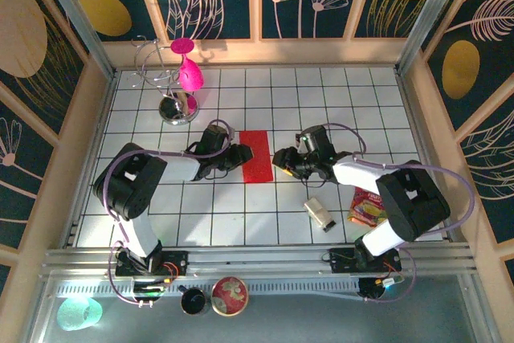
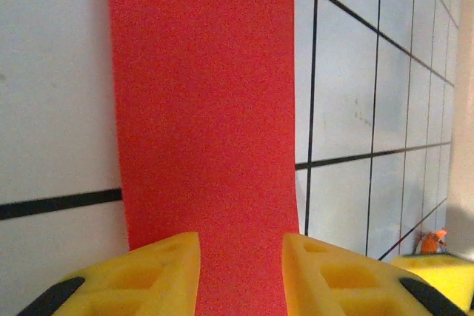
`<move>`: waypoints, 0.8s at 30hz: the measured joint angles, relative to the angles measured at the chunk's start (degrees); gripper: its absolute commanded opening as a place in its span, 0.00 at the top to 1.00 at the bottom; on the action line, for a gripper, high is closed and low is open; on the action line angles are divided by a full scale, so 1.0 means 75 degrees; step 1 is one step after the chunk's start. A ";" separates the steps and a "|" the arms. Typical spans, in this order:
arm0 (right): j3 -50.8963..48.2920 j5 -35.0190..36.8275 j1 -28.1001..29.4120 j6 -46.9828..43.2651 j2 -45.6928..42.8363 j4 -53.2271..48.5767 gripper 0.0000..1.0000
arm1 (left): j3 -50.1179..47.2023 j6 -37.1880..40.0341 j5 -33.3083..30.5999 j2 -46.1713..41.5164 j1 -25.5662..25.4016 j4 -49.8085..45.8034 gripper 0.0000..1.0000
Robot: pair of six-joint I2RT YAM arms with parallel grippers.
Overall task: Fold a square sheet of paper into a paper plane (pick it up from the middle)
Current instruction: Fold the triangle a second time at the center of the table.
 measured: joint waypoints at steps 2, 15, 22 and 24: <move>0.0000 -0.0117 0.0029 0.0064 0.0146 0.0085 0.52 | 0.0000 -0.0108 0.0032 0.0012 0.0050 0.0172 0.65; 0.0306 -0.0519 0.0318 0.0131 0.1023 -0.0163 0.61 | 0.0000 -0.0303 0.0114 0.0087 0.0090 0.0557 0.65; 0.0326 -0.0595 0.0341 0.0105 0.1055 -0.0184 0.65 | 0.0000 -0.0306 0.0143 0.0166 0.0090 0.0562 0.65; 0.0329 -0.0595 0.0341 0.0105 0.1055 -0.0184 0.66 | 0.0000 -0.0306 0.0178 0.0178 0.0090 0.0562 0.65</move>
